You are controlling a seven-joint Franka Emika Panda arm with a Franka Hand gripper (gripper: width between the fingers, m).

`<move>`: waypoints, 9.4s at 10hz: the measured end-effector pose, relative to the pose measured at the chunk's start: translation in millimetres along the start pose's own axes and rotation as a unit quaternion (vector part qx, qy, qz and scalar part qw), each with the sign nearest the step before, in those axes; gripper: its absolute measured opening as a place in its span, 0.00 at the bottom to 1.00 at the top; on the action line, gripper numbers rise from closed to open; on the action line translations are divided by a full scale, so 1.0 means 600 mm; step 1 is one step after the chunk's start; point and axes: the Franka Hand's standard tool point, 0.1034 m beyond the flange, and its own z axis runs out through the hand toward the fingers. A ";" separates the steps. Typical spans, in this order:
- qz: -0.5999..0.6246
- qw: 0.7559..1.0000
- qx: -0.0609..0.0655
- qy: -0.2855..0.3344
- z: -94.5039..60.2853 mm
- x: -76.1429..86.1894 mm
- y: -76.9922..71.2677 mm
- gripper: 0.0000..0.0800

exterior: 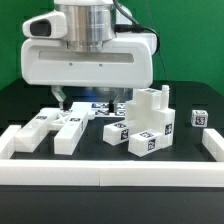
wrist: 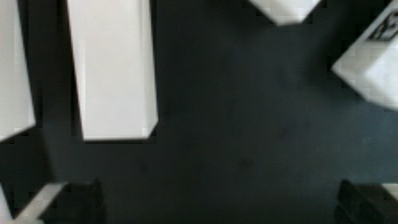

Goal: Assemble chair

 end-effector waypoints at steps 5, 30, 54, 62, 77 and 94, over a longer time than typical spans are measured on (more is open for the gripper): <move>-0.040 0.999 -0.012 0.023 0.026 -0.006 0.047 0.81; -0.075 0.997 -0.021 0.004 0.123 -0.065 0.074 0.81; -0.063 0.998 0.009 0.003 -0.006 -0.050 0.047 0.36; 0.046 0.999 0.014 0.000 -0.019 -0.053 0.047 0.36; 0.292 0.956 0.033 0.006 -0.103 -0.041 -0.128 0.36; 0.315 0.949 0.027 -0.003 -0.076 -0.070 -0.165 0.36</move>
Offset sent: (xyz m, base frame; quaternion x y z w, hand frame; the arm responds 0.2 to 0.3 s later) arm -0.0128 -0.0306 -0.0165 0.0062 0.0372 -0.0583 0.9976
